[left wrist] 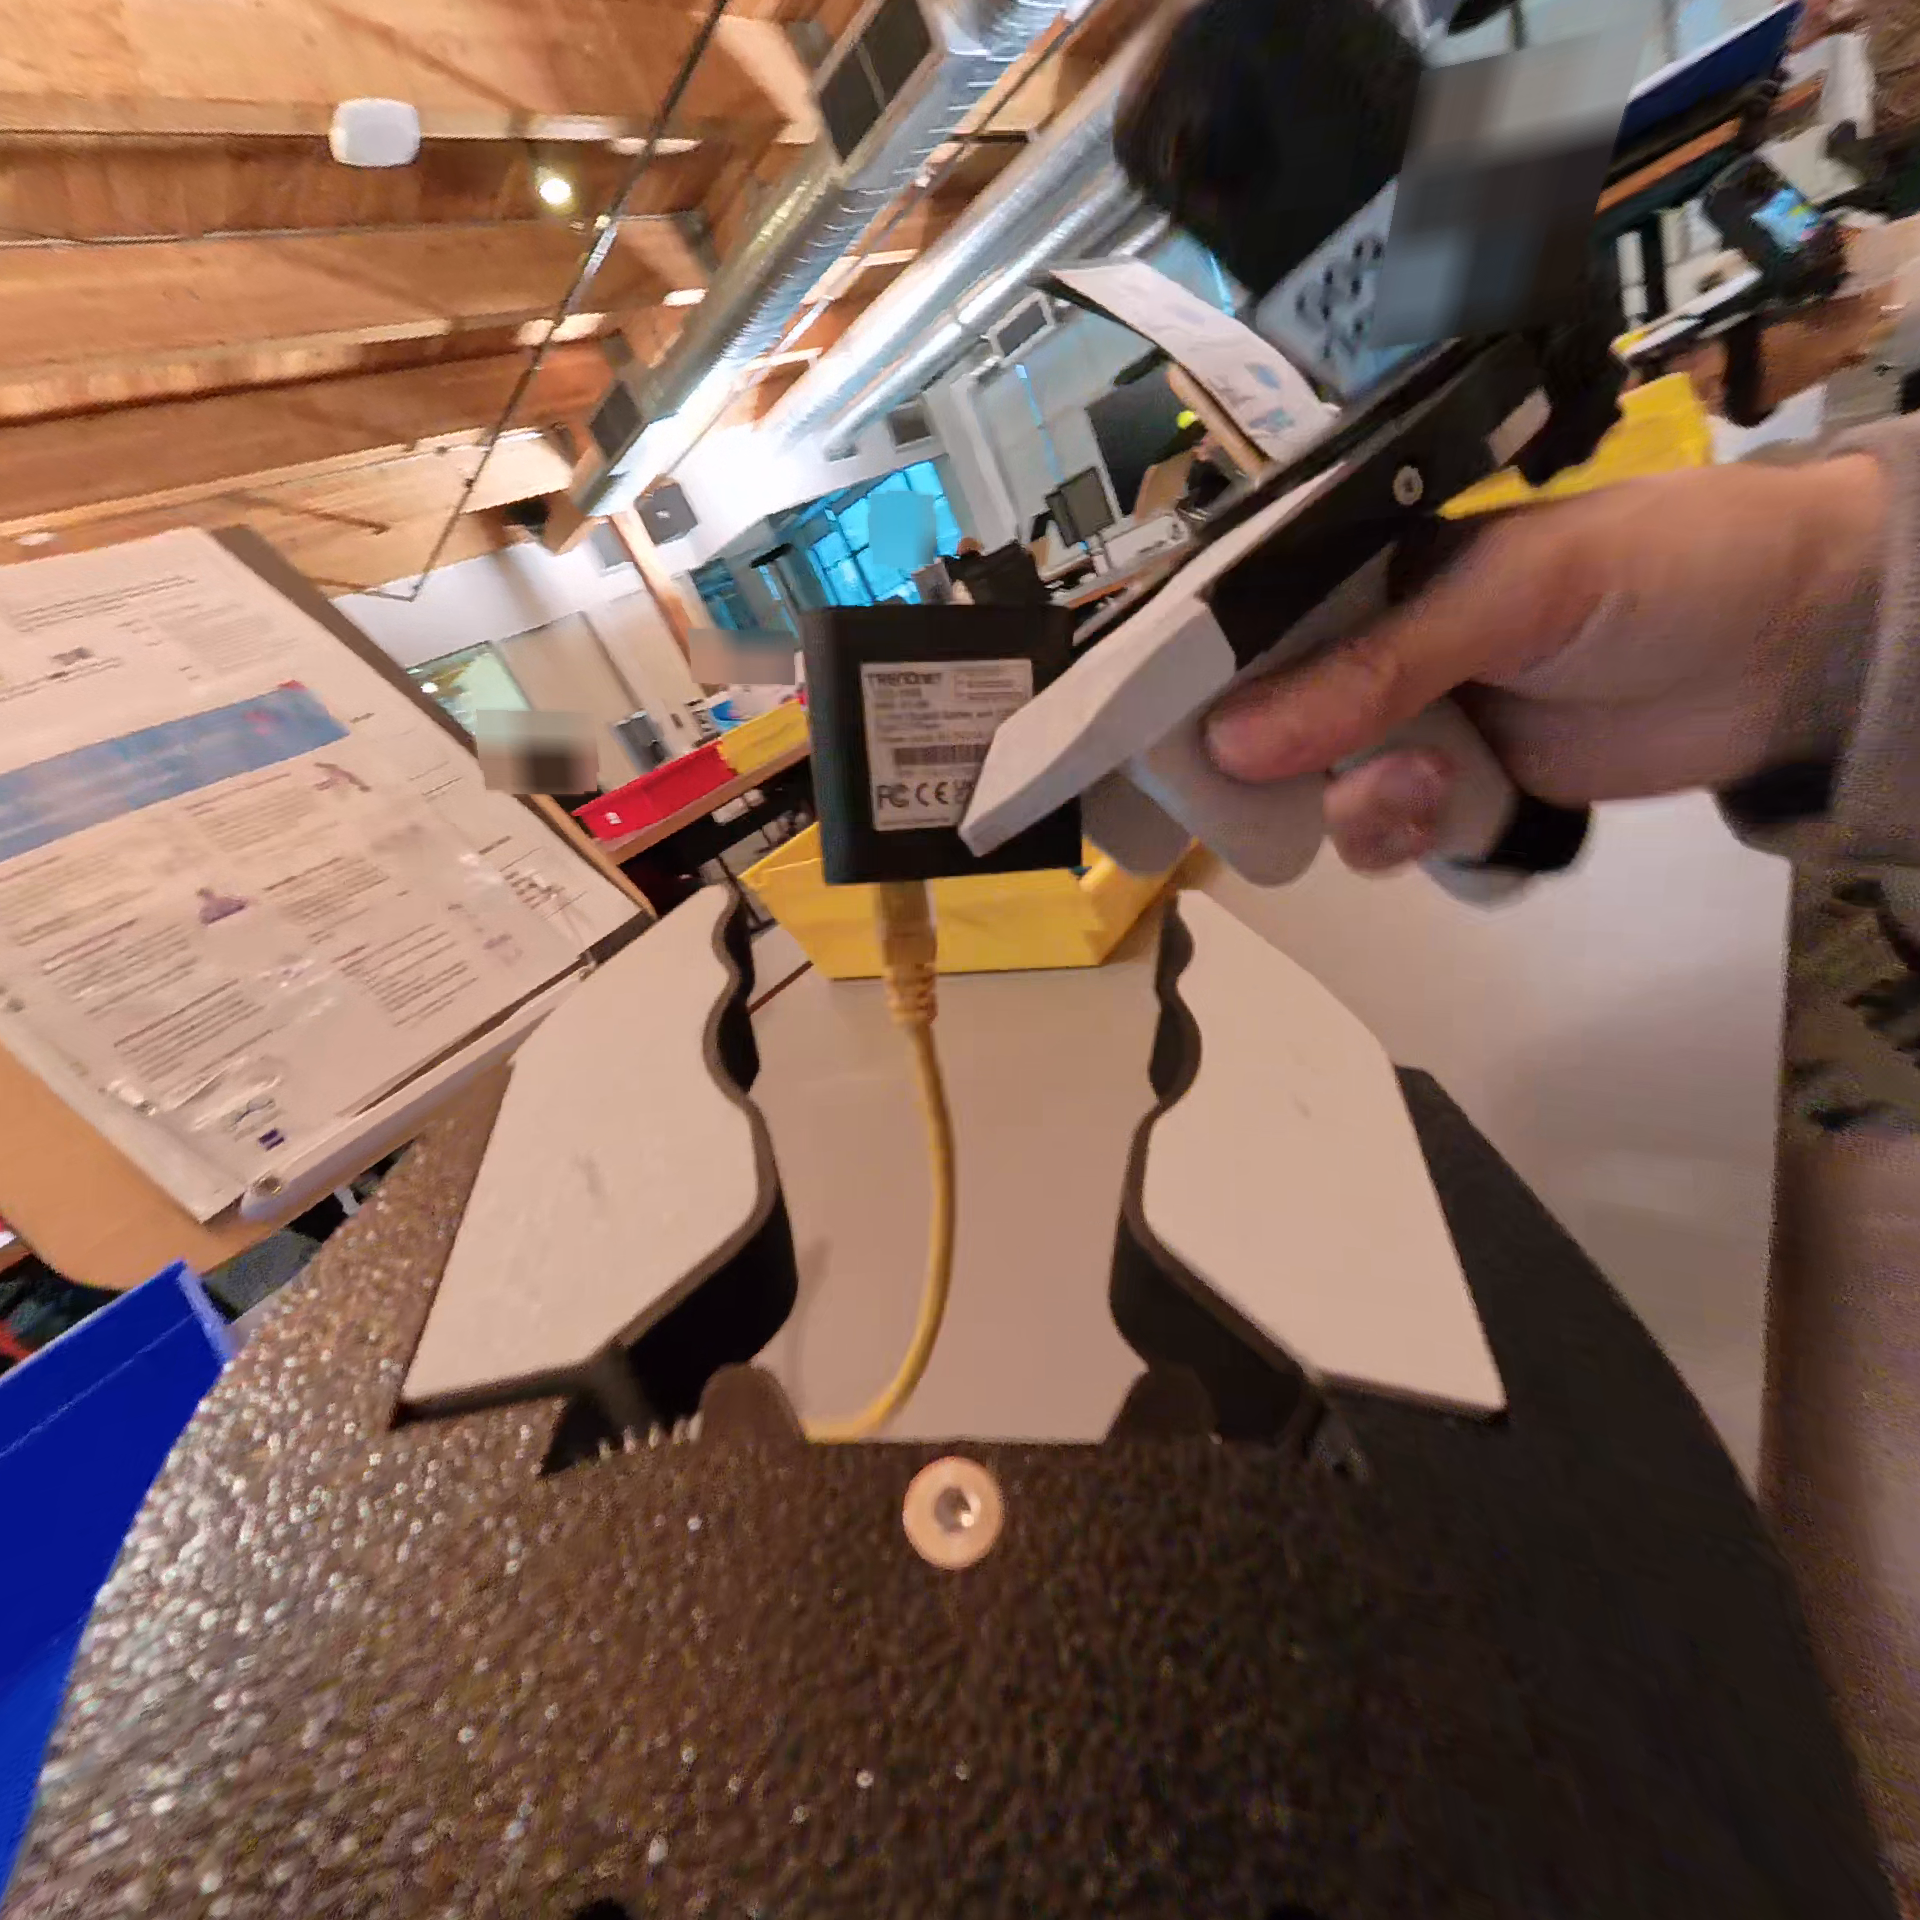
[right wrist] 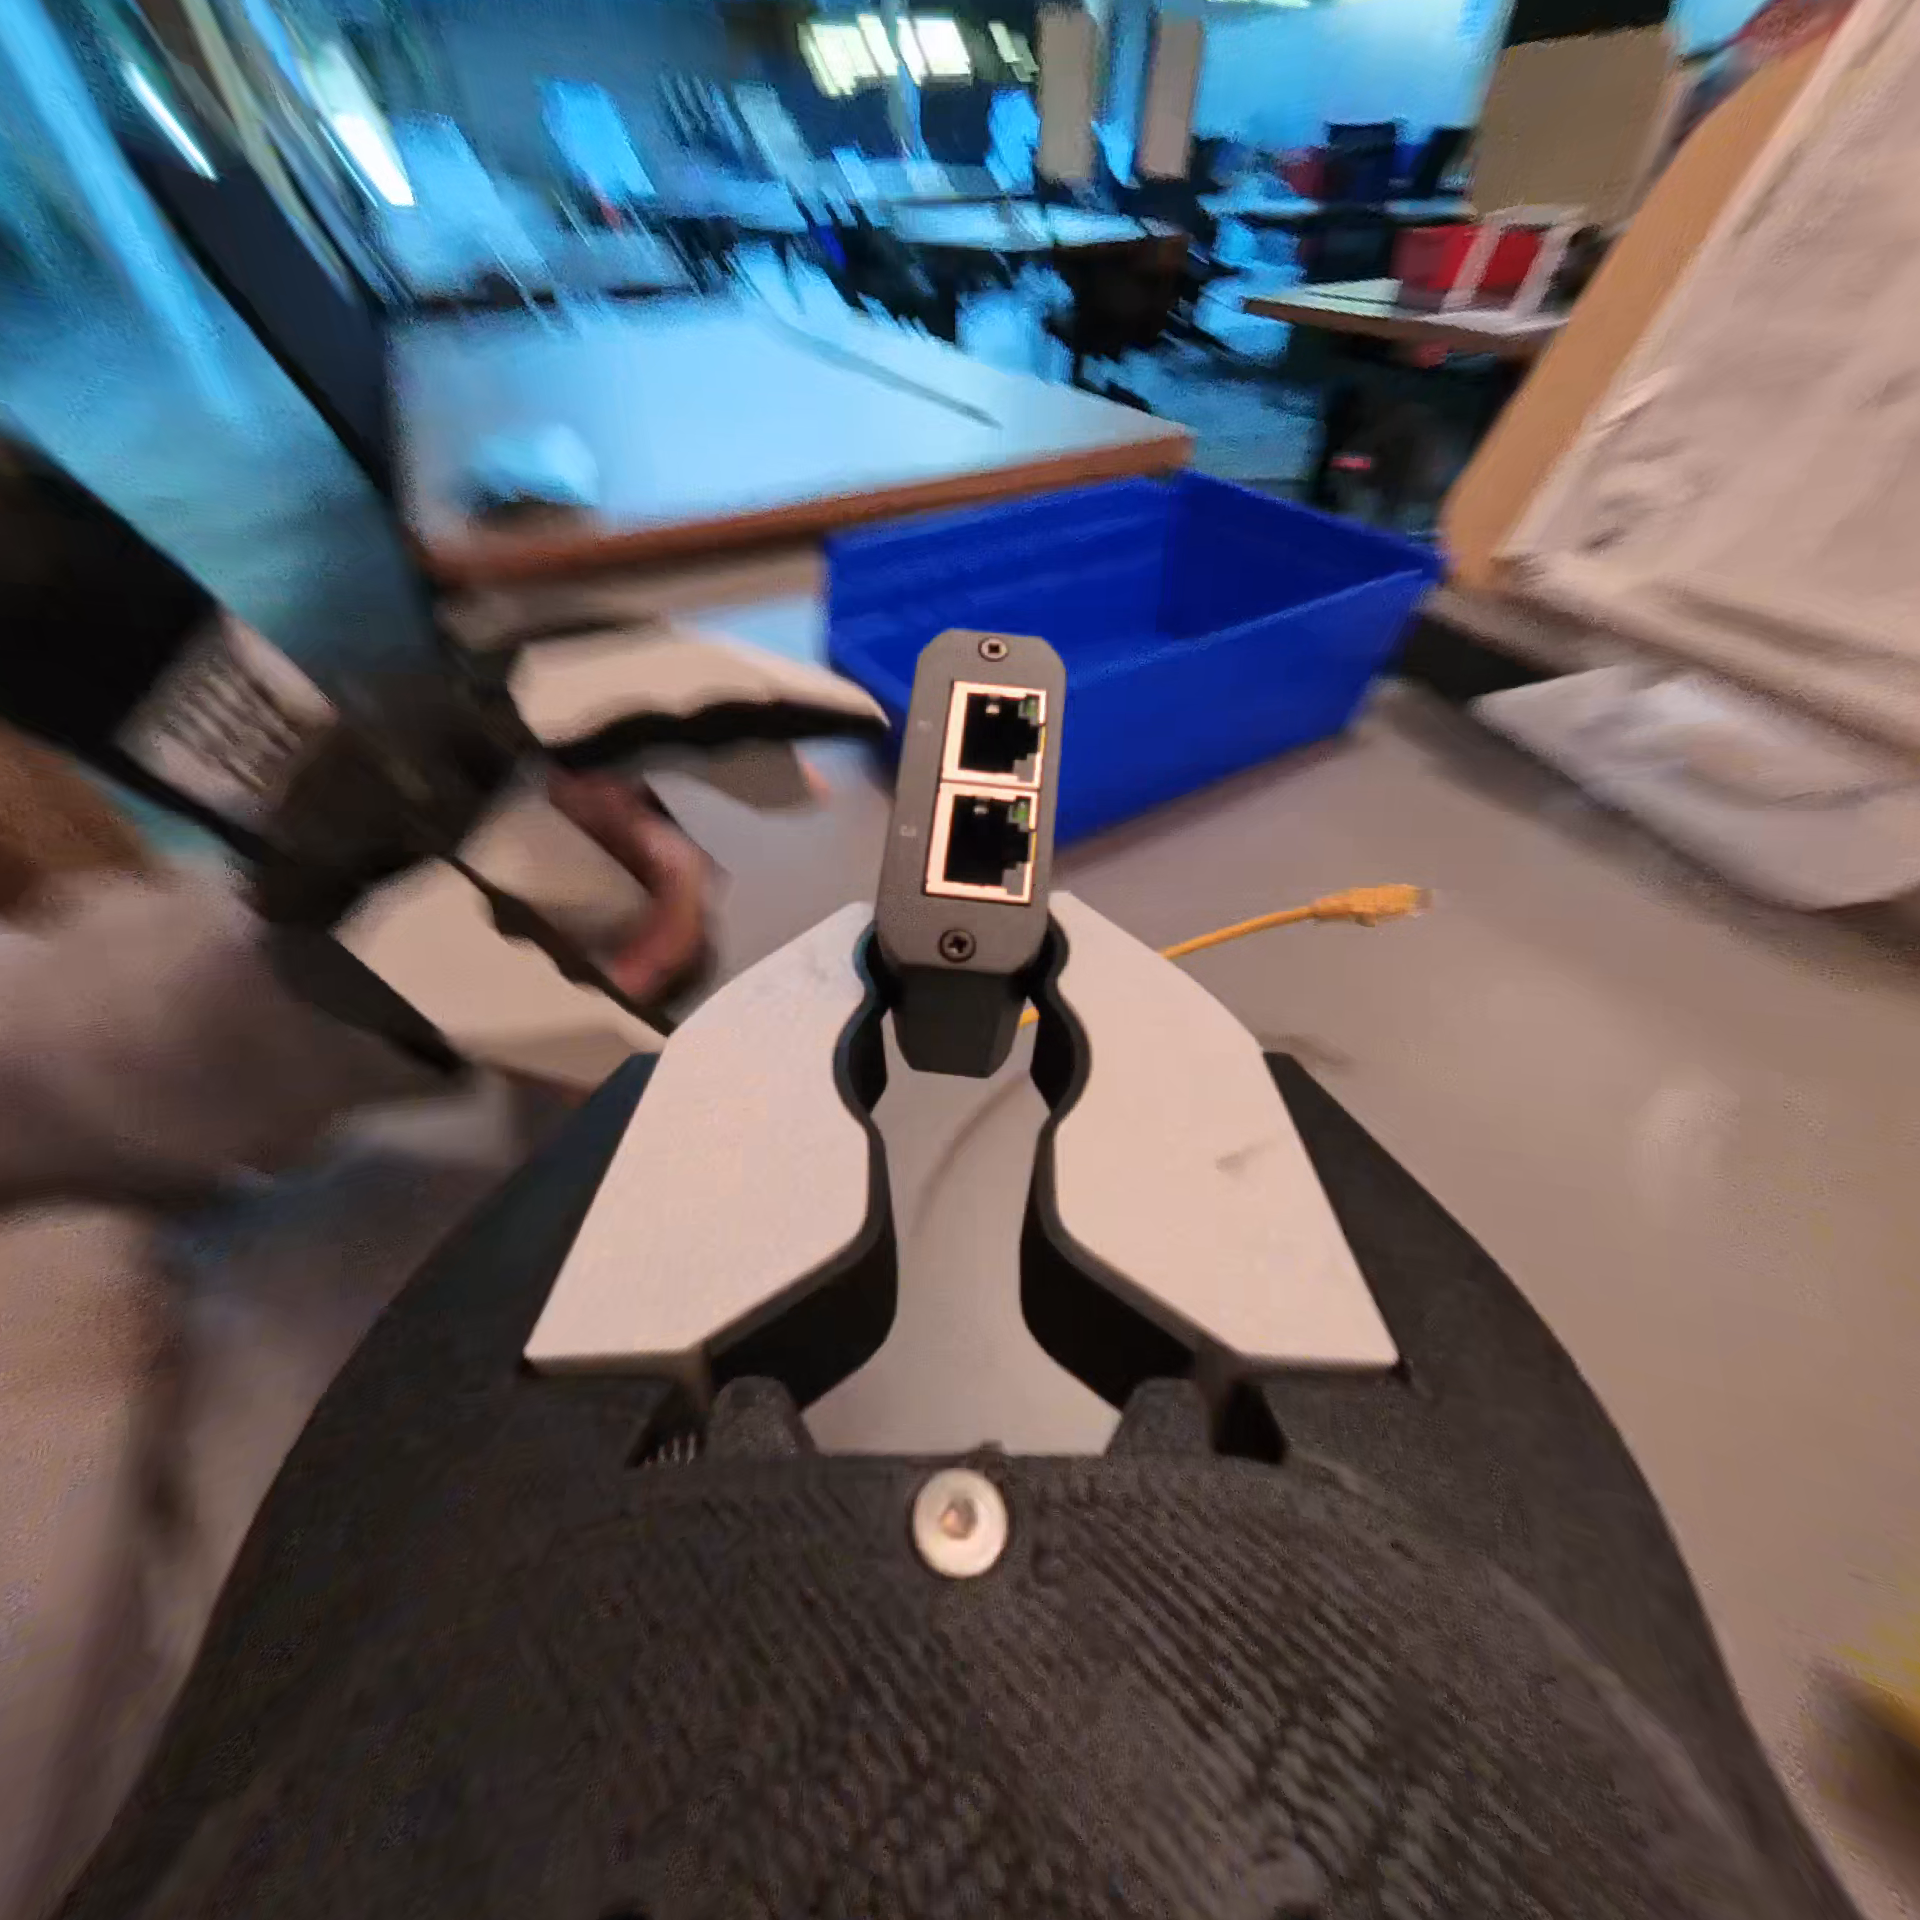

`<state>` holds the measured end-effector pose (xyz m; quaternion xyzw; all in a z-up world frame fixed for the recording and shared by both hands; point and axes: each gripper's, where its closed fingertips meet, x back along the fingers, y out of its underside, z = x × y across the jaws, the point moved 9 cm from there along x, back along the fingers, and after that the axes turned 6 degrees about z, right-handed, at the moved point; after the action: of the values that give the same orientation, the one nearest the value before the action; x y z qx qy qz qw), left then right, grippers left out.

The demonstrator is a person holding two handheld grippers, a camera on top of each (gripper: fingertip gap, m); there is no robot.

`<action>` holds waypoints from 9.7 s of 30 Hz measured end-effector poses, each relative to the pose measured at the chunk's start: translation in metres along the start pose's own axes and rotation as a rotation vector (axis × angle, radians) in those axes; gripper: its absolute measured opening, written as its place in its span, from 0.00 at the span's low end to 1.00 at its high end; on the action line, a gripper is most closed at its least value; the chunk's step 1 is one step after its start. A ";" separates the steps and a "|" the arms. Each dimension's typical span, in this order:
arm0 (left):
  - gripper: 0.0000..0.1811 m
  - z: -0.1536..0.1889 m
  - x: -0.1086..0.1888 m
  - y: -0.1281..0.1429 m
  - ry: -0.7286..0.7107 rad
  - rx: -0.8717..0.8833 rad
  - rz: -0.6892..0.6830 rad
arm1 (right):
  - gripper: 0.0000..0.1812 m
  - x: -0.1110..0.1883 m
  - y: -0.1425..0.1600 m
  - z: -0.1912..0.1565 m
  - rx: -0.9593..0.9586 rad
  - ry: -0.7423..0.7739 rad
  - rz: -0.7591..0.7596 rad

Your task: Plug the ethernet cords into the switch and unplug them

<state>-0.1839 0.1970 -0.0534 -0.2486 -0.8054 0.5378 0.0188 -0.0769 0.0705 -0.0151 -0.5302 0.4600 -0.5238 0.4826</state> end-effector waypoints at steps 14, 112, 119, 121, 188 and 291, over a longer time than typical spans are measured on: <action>0.45 -0.012 -0.011 -0.025 -0.022 0.446 -0.403 | 0.13 -0.030 0.011 -0.052 1.186 0.472 -0.569; 0.36 0.003 -0.006 0.020 -0.034 -0.073 -0.187 | 0.06 -0.022 0.059 -0.007 -0.883 -0.070 0.581; 0.36 0.002 -0.009 0.026 -0.037 0.155 -0.154 | 0.06 -0.021 0.057 -0.001 -0.777 -0.038 0.532; 0.36 0.005 -0.009 0.024 -0.077 -0.005 -0.185 | 0.06 -0.021 0.054 -0.001 -0.759 -0.067 0.543; 0.36 -0.022 0.011 0.039 -0.042 0.196 -0.104 | 0.06 0.198 0.016 0.248 -0.223 0.270 -0.163; 0.33 -0.013 -0.009 0.062 -0.058 0.259 -0.345 | 0.41 0.007 0.008 0.349 0.350 0.561 -0.778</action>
<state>-0.1485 0.2232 -0.1001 -0.0872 -0.7605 0.6324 0.1191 0.2719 0.0730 -0.0170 -0.4125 0.2459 -0.8560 0.1914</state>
